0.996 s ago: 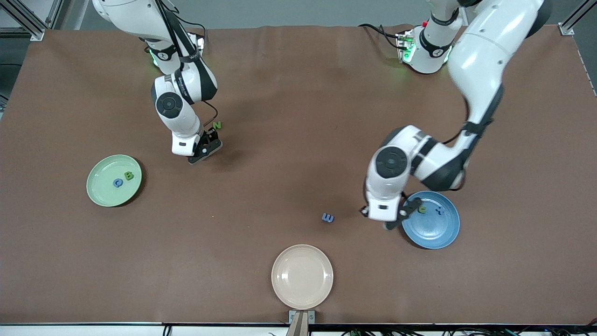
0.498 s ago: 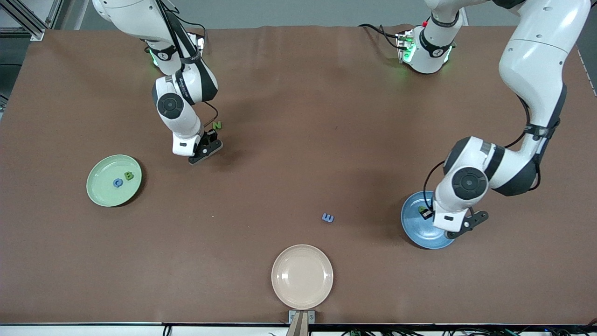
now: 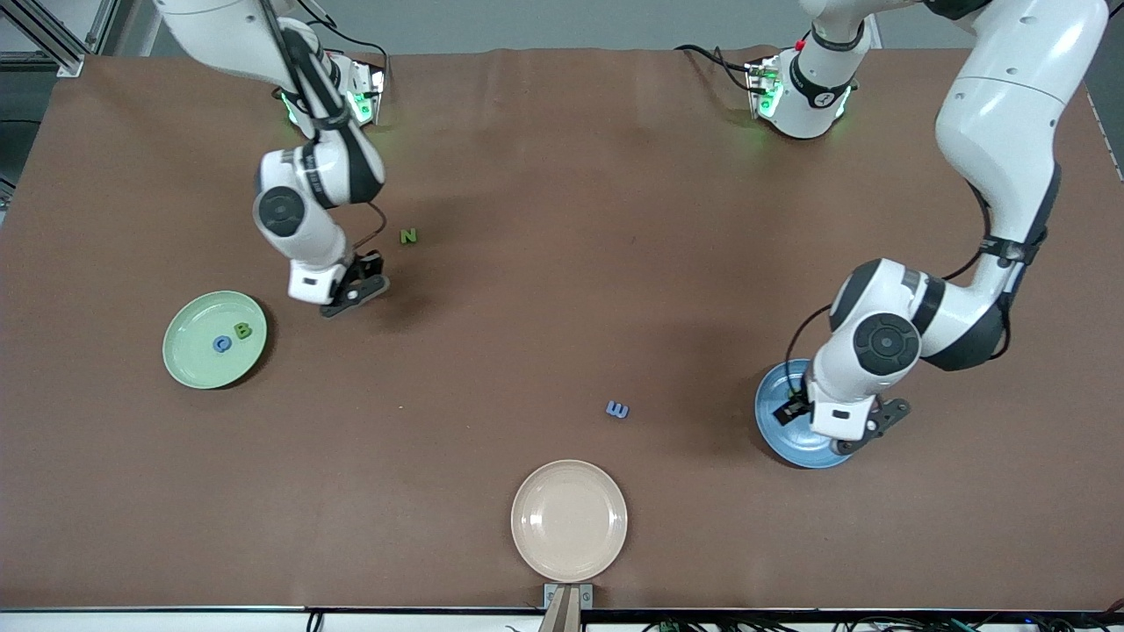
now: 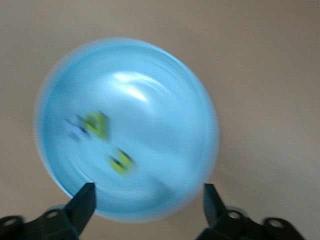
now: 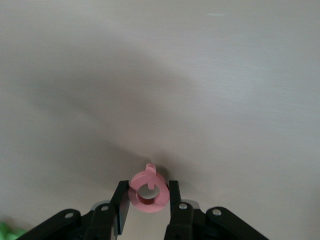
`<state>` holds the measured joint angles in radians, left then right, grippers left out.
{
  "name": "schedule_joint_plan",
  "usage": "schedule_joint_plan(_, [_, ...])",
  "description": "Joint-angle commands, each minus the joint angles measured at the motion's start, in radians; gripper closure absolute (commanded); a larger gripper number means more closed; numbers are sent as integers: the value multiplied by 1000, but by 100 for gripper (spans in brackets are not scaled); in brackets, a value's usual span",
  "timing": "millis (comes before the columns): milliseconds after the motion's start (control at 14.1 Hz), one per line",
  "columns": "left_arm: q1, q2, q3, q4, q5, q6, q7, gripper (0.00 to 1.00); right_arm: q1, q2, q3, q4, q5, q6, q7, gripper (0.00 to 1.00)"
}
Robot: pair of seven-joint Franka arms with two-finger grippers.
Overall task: Sort upper and lower case letters into plates
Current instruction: 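Place the pink Q on the green plate with the right gripper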
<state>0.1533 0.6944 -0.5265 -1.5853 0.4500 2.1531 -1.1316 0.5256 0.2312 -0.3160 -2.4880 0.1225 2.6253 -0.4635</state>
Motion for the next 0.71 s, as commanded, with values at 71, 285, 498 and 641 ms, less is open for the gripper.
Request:
schedule_joint_plan(71, [-153, 98, 13, 181, -135, -18, -213, 0, -256, -53, -18, 36, 9, -36, -324, 84])
schedule_joint_plan(285, [-256, 189, 23, 275, -137, -3, -412, 0, -431, -18, -17, 113, 8, -34, -554, 84])
schedule_joint_plan(498, [-391, 252, 123, 330, -139, 115, -653, 0, -541, 48, -15, 133, 8, -16, -639, 83])
schedule_joint_plan(641, [-439, 286, 160, 356, -143, 165, -759, 0, -561, 83, -12, 133, 9, 8, -639, 83])
